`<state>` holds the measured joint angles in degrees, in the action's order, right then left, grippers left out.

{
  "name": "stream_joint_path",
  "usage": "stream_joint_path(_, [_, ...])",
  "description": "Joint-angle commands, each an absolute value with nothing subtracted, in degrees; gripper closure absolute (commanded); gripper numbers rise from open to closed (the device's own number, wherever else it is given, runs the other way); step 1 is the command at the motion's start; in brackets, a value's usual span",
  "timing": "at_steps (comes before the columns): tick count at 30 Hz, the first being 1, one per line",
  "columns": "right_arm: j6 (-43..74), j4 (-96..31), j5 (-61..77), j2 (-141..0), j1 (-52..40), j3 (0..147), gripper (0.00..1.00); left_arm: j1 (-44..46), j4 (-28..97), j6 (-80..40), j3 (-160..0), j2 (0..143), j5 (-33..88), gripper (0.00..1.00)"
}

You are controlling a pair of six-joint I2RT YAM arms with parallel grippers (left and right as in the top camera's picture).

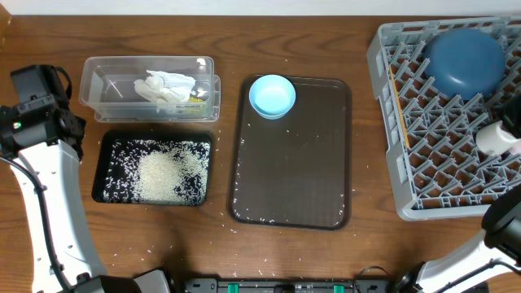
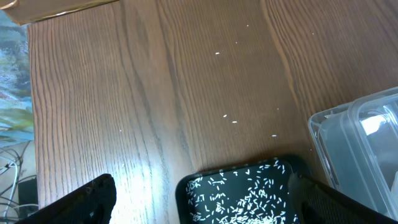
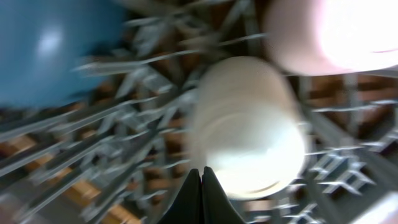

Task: Sort waste into correct bins and load items into the dishwasher rack
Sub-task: 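Lower the cup into the rack, release it and raise the right gripper, then reach the right gripper to the light blue bowl and grasp its rim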

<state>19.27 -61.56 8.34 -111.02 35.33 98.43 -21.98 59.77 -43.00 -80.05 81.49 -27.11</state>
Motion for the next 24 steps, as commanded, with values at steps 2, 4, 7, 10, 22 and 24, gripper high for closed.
stream_joint_path(2, [14.7,-60.8,25.6,-102.3,33.5,98.5,0.96,-22.2,60.0,-42.2,-80.2,81.7,-27.4,0.09])
stream_joint_path(4, [14.2,-60.1,29.6,-99.6,31.6,98.5,0.9,-22.2,60.0,-42.2,-80.2,81.7,-27.4,0.09])
stream_joint_path(7, [14.0,-58.7,30.1,-96.4,26.2,98.5,0.71,-22.2,60.0,-42.2,-80.2,81.7,-27.4,0.09])
stream_joint_path(10, [13.6,-56.9,26.7,-95.2,17.5,98.6,0.51,-22.2,60.0,-42.2,-80.2,81.7,-27.4,0.09])
stream_joint_path(22, [7.5,-62.7,6.4,-113.0,-19.4,110.2,0.01,-22.2,60.0,-42.2,-80.2,81.7,-27.4,0.09])
stream_joint_path(24, [6.7,-67.2,2.7,-119.5,-22.7,117.3,0.03,-22.2,60.0,-42.2,-80.2,81.7,-27.4,0.09])
